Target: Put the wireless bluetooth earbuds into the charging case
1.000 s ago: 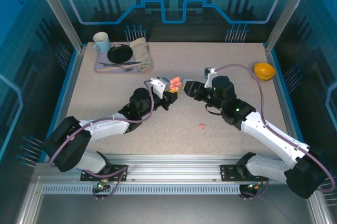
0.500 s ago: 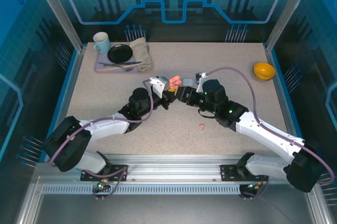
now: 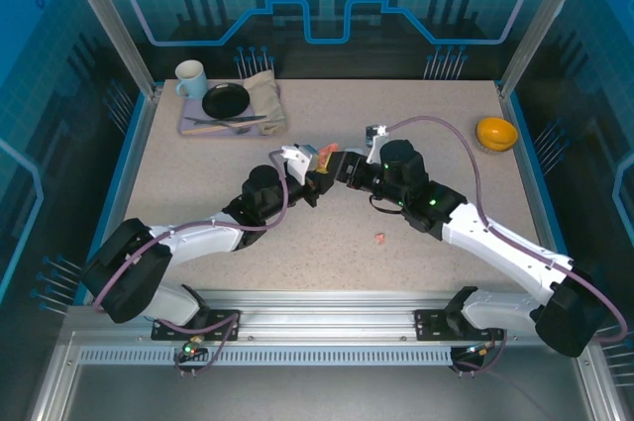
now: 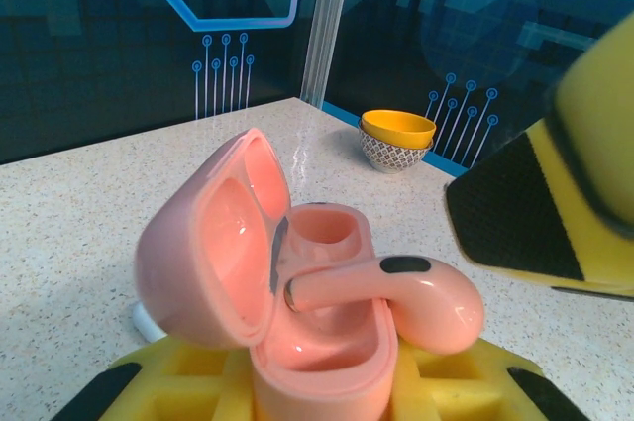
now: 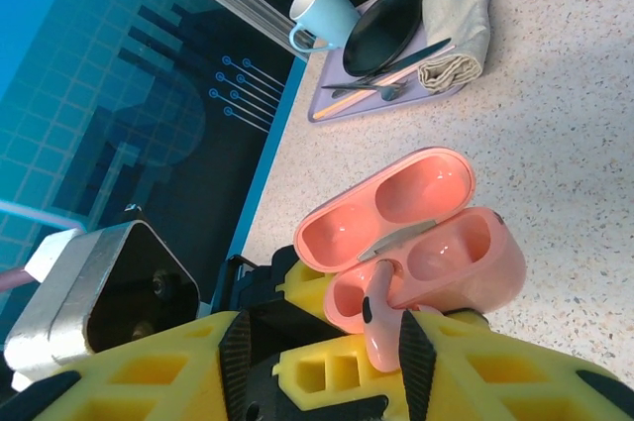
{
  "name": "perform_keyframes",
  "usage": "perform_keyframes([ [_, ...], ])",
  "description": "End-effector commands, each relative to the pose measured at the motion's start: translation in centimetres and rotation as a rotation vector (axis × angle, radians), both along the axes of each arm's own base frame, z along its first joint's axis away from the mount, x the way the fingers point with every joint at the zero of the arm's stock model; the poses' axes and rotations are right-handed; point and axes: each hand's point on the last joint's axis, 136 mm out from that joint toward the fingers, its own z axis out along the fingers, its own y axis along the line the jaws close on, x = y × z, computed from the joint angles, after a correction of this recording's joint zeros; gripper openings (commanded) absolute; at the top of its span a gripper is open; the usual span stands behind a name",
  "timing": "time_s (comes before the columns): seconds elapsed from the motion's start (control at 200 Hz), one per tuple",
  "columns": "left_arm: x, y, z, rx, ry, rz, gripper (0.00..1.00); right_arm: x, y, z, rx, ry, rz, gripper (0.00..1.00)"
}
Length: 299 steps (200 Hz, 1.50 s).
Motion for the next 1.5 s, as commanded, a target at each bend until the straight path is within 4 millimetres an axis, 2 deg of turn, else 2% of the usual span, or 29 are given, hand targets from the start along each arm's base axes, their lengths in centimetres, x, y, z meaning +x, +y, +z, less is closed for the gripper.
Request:
perform_keyframes([
  [0.0, -0.4, -0.1, 1.3, -0.034, -0.038, -0.021, 0.00, 0.2, 0.5, 1.2, 0.008, -0.033, 0.004, 0.46],
  [0.43, -0.4, -0.1, 1.7, -0.031, -0.048, -0.024, 0.00, 0.0, -0.1, 0.5, -0.011, -0.022, -0.007, 0.46],
  [0.715, -0.6, -0.2, 1.9, -0.027, -0.053, -0.028, 0.00, -0.4, -1.5, 0.4, -0.025, -0.016, -0.032, 0.47],
  [1.015, -0.4, -0.2, 2.2, -0.030, -0.055, -0.029, 0.00, -0.3, -0.8, -0.7, -0.009, 0.021, -0.015, 0.47],
  [1.491, -0.4, -0.4, 2.4, -0.033, -0.056, -0.036, 0.00, 0.2, 0.2, -1.3, -0.005, 0.035, 0.005, 0.46],
])
